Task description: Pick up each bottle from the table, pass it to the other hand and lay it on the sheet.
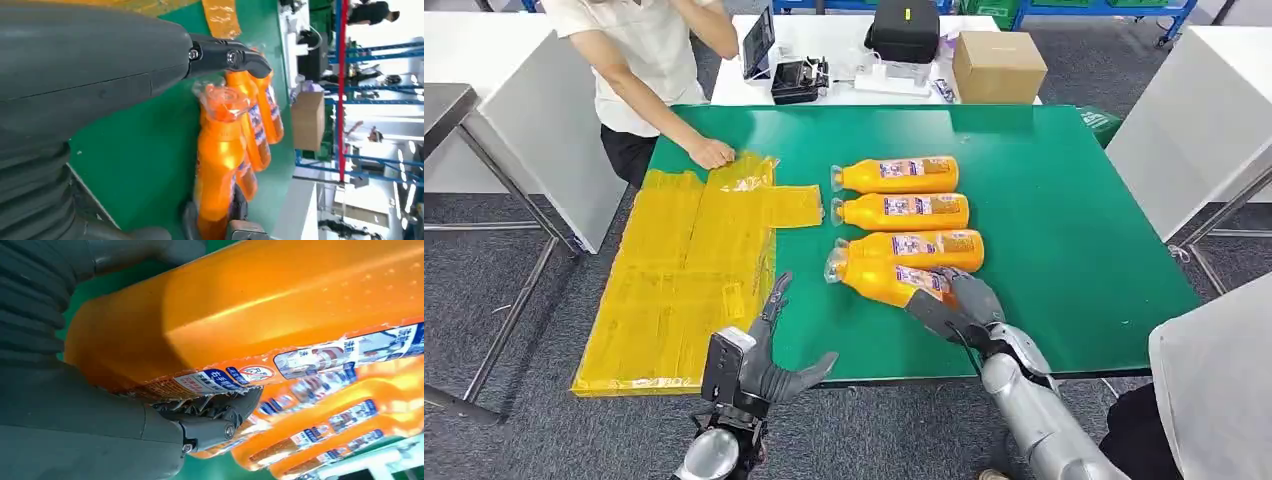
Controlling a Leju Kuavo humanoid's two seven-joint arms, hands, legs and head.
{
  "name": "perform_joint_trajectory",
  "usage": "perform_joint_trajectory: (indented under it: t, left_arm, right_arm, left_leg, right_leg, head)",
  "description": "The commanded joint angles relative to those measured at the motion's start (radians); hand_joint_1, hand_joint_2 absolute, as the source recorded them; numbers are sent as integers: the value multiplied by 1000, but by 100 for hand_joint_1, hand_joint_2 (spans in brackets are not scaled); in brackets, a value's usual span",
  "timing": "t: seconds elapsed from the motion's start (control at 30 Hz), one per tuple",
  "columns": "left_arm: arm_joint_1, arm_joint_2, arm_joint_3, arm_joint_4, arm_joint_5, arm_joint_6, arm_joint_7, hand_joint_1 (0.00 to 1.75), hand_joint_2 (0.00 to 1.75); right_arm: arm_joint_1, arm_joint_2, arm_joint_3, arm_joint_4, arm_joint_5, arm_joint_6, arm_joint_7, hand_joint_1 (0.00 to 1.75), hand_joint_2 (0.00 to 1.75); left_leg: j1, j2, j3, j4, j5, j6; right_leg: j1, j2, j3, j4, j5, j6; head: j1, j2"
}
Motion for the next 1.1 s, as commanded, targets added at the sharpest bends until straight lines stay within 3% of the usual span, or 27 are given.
perform_joint_trajectory:
  t: [0.03,0.13,0.2,0.23,0.3,0.47,0.67,0.9,1.0,1.1]
  left_arm:
    - [-27,-3,36,51,104,26,-20,0,175]
    - [-29,-19,71,130,349,32,100,0,175]
    - [-40,5,38,168,456,10,101,0,175]
    - [-44,17,20,171,519,-41,135,0,175]
    - [-54,37,-13,165,615,-93,169,0,175]
    - [-102,40,-61,175,696,-116,190,0,175]
    - [-107,42,-72,163,700,-109,177,0,175]
    - [-85,57,-106,17,610,-120,106,0,175]
    - [-90,33,-92,-26,492,-59,20,0,175]
    - [-88,26,-85,-42,469,-46,12,0,175]
  right_arm:
    - [186,56,-55,-35,-233,148,-205,175,175]
    - [252,93,-30,-254,-352,92,-258,175,175]
    - [239,101,31,-316,-356,0,-240,175,175]
    - [219,103,65,-323,-347,-34,-255,175,175]
    - [163,113,145,-300,-333,-53,-267,175,175]
    - [96,145,241,-218,-348,-50,-300,175,175]
    - [93,152,260,-186,-353,-65,-312,175,175]
    - [23,168,309,-12,-369,18,-228,175,175]
    - [27,163,340,-16,-368,62,-177,175,175]
    - [23,154,364,-24,-353,73,-160,175,175]
  left_leg:
    - [1,-4,-2,1,1,-1]
    - [1,-6,-7,-2,4,-3]
    - [0,-3,1,0,0,-2]
    - [0,-7,-3,-3,3,-2]
    - [0,-4,-1,-3,2,-2]
    - [1,-6,-18,0,5,-2]
    - [0,-14,-24,0,6,-1]
    - [-1,-13,-26,-1,6,-1]
    - [-1,-14,-27,-1,6,-1]
    - [0,-15,-30,0,6,0]
  right_leg:
    - [1,-5,-1,0,0,-1]
    - [2,-8,-4,-2,0,-1]
    - [2,-4,3,2,-2,-2]
    - [1,-7,1,0,0,-2]
    - [1,-5,10,1,0,-1]
    - [1,-6,-3,5,0,0]
    - [0,-14,-7,4,0,1]
    - [-1,-15,-9,4,0,1]
    - [-2,-16,-10,5,0,1]
    - [0,-17,-12,5,0,1]
  head:
    - [0,0]
    - [0,0]
    - [0,0]
    - [0,0]
    - [-1,0]
    - [0,0]
    - [0,0]
    - [0,0]
    - [0,0]
    - [0,0]
